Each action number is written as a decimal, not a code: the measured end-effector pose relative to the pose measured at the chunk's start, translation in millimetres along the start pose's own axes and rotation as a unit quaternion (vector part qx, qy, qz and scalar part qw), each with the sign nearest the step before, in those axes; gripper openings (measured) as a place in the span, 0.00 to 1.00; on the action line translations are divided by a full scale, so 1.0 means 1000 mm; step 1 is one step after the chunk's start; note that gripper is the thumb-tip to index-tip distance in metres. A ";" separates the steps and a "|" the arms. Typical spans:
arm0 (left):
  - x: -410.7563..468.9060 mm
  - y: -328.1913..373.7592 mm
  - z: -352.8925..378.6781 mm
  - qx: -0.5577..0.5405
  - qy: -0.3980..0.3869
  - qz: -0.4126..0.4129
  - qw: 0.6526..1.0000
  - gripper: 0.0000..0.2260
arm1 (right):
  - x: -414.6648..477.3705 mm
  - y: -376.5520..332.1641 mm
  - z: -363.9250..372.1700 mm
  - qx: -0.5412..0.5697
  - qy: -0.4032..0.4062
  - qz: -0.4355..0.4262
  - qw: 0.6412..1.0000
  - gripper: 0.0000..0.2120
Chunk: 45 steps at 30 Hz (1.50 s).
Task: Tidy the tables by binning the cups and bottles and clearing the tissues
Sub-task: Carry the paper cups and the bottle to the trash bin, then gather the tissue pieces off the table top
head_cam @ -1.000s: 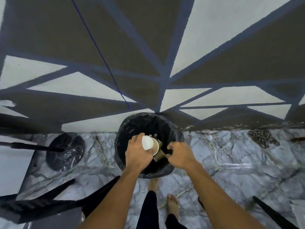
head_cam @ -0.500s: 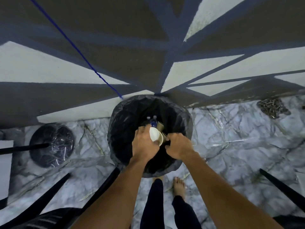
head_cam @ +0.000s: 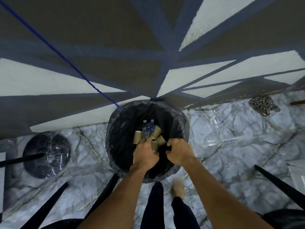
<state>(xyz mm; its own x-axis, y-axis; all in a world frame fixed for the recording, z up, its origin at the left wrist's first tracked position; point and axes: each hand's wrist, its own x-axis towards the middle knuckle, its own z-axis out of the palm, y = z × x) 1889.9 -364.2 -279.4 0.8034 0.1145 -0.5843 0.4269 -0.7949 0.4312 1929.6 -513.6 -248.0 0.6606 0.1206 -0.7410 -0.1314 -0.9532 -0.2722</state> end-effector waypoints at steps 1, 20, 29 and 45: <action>-0.003 0.004 -0.005 0.000 -0.001 0.004 1.000 0.28 | -0.005 -0.001 -0.004 0.000 0.005 0.003 1.000 0.17; -0.118 0.163 -0.022 0.169 -0.073 0.287 0.940 0.14 | -0.210 0.122 -0.043 0.146 0.174 0.145 0.963 0.21; -0.284 0.199 0.083 0.286 -0.172 0.445 0.831 0.20 | -0.409 0.195 0.088 0.258 0.264 0.290 0.883 0.16; -0.590 0.216 0.290 0.376 -0.315 0.692 0.530 0.18 | -0.673 0.259 0.335 0.460 0.380 0.514 0.616 0.10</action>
<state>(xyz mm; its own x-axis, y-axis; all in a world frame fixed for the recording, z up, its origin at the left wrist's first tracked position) 1387.3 -775.9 -40.7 -0.2676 -0.9211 -0.2828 -0.8665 0.1018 0.4887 1203.5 -748.8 -25.3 -0.0115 -0.9141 -0.4054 -0.9014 0.1850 -0.3915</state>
